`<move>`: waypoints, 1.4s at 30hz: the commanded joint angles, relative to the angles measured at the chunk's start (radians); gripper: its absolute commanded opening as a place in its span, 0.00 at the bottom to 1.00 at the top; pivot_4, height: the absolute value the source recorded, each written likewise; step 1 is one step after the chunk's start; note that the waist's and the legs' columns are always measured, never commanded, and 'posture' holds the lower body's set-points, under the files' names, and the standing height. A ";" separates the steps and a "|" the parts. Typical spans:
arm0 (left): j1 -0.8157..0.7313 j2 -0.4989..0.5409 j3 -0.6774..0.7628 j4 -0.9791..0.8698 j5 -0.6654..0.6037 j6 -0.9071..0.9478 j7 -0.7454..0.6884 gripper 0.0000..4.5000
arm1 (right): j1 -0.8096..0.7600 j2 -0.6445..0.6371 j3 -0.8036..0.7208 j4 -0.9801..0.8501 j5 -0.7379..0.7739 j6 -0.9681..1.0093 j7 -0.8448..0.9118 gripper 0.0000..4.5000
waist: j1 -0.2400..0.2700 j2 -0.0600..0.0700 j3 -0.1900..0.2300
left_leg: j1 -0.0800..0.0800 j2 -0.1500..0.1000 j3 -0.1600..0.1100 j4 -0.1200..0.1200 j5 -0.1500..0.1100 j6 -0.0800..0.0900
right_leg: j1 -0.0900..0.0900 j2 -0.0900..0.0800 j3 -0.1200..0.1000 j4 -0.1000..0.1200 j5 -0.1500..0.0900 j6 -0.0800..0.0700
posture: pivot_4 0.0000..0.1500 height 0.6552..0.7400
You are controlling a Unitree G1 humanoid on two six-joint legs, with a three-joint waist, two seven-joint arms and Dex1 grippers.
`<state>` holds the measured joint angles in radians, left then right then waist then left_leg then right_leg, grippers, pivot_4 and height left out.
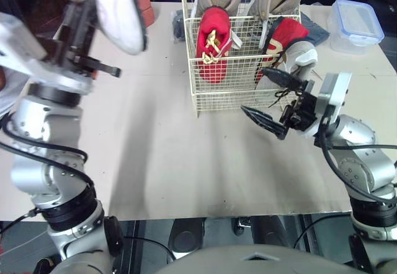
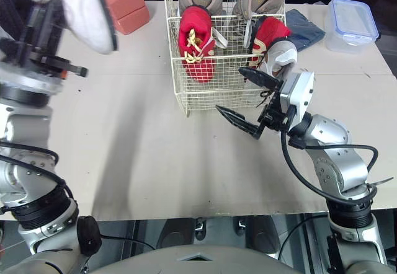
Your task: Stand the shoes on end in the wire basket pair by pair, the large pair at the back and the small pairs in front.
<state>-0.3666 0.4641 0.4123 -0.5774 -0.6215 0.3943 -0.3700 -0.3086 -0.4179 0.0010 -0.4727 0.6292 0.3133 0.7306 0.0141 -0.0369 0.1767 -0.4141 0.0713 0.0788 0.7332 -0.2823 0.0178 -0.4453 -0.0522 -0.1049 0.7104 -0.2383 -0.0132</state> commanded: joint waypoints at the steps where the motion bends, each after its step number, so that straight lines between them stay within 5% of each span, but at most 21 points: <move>1: 0.024 0.015 -0.099 -0.090 0.034 -0.061 -0.058 0.00 | -0.051 0.034 -0.016 -0.061 0.089 0.078 -0.084 1.00 | 0.000 0.000 0.000 | 0.000 0.000 0.000 0.000 0.000 0.000 | 0.000 0.000 0.000 0.000 0.000 0.000 | 1.00 0.36; 14: 0.097 0.013 -0.365 -0.058 0.301 -0.402 -0.242 0.00 | -0.141 0.133 -0.058 -0.101 0.465 0.373 -0.402 1.00 | 0.000 0.001 0.001 | -0.001 0.000 0.001 0.000 -0.002 0.004 | -0.002 0.000 0.001 0.000 0.000 0.000 | 1.00 0.36; 17: 0.095 0.013 -0.387 -0.035 0.351 -0.466 -0.256 0.00 | -0.146 0.116 -0.059 -0.105 0.502 0.393 -0.406 0.83 | 0.000 0.002 0.001 | -0.001 0.000 0.001 0.000 -0.003 0.005 | -0.002 0.001 0.001 0.000 0.000 0.000 | 1.00 0.36; 21: 0.093 0.008 -0.402 -0.006 0.378 -0.509 -0.263 0.00 | -0.148 0.097 -0.057 -0.104 0.521 0.401 -0.400 0.38 | 0.000 0.002 0.001 | -0.001 0.000 0.001 0.000 -0.003 0.005 | -0.002 0.001 0.001 -0.001 0.000 0.000 | 1.00 0.36; 22: 0.101 0.012 -0.402 -0.007 0.341 -0.492 -0.281 0.00 | -0.149 0.094 -0.057 -0.102 0.522 0.400 -0.397 0.30 | 0.000 0.002 0.001 | -0.001 0.000 0.001 0.000 -0.003 0.005 | -0.002 0.001 0.001 -0.001 0.000 0.000 | 1.00 0.36; 25: 0.126 0.030 -0.395 -0.019 0.247 -0.456 -0.329 0.28 | -0.147 0.086 -0.059 -0.098 0.521 0.397 -0.386 0.00 | 0.000 0.002 0.001 | -0.002 0.001 0.001 -0.001 -0.003 0.006 | -0.002 0.001 0.001 -0.001 0.000 0.000 | 1.00 0.36; 28: 0.143 0.034 -0.370 -0.029 0.176 -0.411 -0.327 0.58 | -0.142 0.076 -0.065 -0.093 0.524 0.391 -0.371 0.00 | 0.000 0.003 0.002 | -0.002 0.001 0.001 -0.001 -0.003 0.006 | -0.002 0.001 0.001 -0.001 -0.001 0.000 | 1.00 0.36; 29: 0.145 0.018 -0.336 -0.037 0.092 -0.355 -0.282 0.72 | -0.139 0.071 -0.069 -0.091 0.523 0.386 -0.361 0.00 | 0.000 0.003 0.002 | -0.002 0.001 0.001 -0.001 -0.003 0.006 | -0.002 0.001 0.001 -0.001 -0.001 0.001 | 1.00 0.36; 32: 0.145 0.027 -0.219 -0.045 -0.211 -0.185 -0.173 0.94 | -0.109 0.029 -0.079 -0.093 0.492 0.366 -0.285 0.00 | -0.001 0.003 0.002 | -0.002 0.001 0.000 -0.001 -0.003 0.006 | -0.002 0.000 0.001 -0.002 -0.002 0.003 | 1.00 0.36; 37: 0.205 0.228 -0.055 -0.023 -0.653 0.054 -0.278 0.98 | -0.066 -0.029 -0.085 -0.074 0.447 0.323 -0.149 0.00 | -0.003 0.005 0.003 | -0.001 0.002 0.001 -0.004 -0.003 0.006 | -0.002 -0.001 0.001 -0.004 -0.003 0.004 | 1.00 0.36; 42: 0.156 0.330 -0.051 0.039 -0.733 0.170 -0.373 0.98 | -0.073 -0.049 -0.056 -0.073 0.457 0.322 -0.020 0.00 | 0.003 0.006 0.004 | -0.002 0.001 -0.001 -0.005 -0.003 0.006 | -0.001 0.002 -0.001 -0.007 -0.003 0.004 | 1.00 0.36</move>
<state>-0.1853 0.7713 0.3525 -0.5421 -1.3099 0.5376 -0.7019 -0.3662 -0.4623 -0.0508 -0.5199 1.0637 0.6515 0.6640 0.0170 -0.0307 0.1803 -0.4159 0.0722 0.0779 0.7281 -0.2855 0.0235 -0.4463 -0.0503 -0.1062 0.7027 -0.2410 -0.0090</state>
